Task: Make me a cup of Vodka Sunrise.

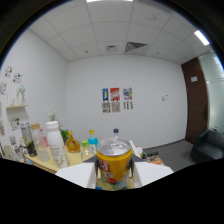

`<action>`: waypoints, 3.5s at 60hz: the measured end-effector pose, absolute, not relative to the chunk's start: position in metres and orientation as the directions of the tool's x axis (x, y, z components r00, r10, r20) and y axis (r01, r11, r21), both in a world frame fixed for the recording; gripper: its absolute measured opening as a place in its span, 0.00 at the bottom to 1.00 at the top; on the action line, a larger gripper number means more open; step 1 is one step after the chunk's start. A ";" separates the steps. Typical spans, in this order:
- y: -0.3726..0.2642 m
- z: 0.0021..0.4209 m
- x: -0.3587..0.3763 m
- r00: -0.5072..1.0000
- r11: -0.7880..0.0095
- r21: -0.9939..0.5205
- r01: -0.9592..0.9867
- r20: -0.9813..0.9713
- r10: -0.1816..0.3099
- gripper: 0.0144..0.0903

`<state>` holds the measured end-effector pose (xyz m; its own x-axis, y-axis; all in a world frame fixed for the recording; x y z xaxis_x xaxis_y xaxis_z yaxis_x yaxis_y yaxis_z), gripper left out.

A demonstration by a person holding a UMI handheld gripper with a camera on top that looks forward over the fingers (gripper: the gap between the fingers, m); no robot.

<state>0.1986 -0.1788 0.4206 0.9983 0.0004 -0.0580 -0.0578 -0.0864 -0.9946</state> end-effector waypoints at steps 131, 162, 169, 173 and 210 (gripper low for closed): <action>-0.233 0.286 0.141 0.900 -0.099 -0.895 0.436 0.429 0.081 0.49; -0.216 0.131 0.268 0.999 -0.314 -0.948 -0.048 -0.040 -0.032 0.48; -0.210 0.098 0.271 0.998 -0.365 -0.929 -0.064 -0.060 -0.022 0.48; -0.206 0.083 0.270 0.998 -0.388 -0.920 -0.061 -0.063 -0.009 0.48; -0.218 0.045 0.268 0.999 -0.450 -0.892 -0.029 -0.033 0.001 0.52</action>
<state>0.2681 -0.2181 0.0453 0.9995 0.0006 -0.0332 -0.0293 -0.4505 -0.8923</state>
